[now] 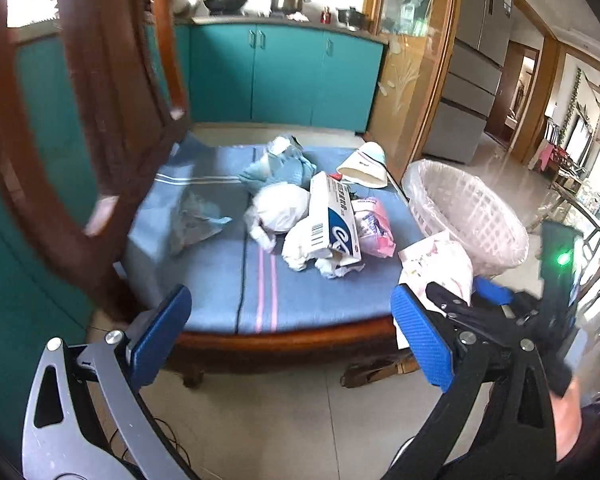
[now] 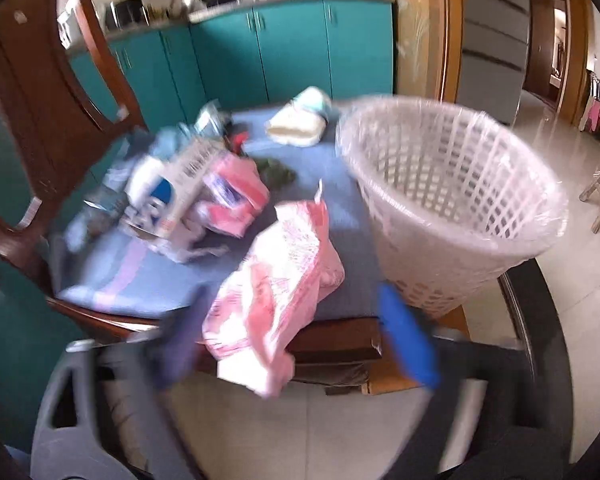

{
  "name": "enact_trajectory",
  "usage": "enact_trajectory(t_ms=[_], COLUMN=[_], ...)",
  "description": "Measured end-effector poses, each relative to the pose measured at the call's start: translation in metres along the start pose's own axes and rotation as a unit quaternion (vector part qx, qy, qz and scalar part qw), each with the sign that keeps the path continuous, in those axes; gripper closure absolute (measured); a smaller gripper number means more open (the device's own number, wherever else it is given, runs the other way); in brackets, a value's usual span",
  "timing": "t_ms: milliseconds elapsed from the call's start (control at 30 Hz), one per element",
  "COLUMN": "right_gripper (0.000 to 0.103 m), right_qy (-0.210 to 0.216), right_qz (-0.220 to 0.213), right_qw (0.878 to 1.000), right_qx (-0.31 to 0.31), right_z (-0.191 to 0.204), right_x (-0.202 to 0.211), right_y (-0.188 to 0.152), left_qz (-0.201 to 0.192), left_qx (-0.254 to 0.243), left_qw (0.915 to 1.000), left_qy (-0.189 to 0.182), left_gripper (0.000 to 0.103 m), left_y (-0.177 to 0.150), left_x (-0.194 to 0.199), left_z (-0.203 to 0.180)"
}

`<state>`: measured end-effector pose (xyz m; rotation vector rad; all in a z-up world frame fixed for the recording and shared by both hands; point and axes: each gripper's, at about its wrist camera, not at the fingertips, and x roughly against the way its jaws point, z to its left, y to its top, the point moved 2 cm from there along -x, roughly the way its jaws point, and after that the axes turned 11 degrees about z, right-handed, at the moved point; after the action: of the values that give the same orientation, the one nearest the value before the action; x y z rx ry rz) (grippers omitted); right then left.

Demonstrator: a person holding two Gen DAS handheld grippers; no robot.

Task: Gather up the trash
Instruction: 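Grasp the pink paper wrapper with the right tool while the left tool grasps the white medicine box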

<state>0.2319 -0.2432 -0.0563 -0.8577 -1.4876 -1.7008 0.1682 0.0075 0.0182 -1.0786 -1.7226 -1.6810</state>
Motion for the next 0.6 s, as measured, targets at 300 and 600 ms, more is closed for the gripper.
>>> enact_trajectory(t_ms=[300,600], right_gripper=[0.094,0.093], right_qy=[0.021,0.045], right_qz=[-0.172,-0.182], right_qw=[0.984,0.982], right_qx=[0.045,0.011], right_z=[0.001,-0.030], right_x=[0.083,0.069], right_y=[0.038,0.052], left_qz=[0.029,0.049], left_qx=[-0.004,0.046], left_qw=[0.9986,0.9916], left_qy=[-0.045,-0.111], left_gripper=[0.004,0.037], left_y=[0.025,0.045], left_x=[-0.061,-0.110], left_z=[-0.012,-0.011])
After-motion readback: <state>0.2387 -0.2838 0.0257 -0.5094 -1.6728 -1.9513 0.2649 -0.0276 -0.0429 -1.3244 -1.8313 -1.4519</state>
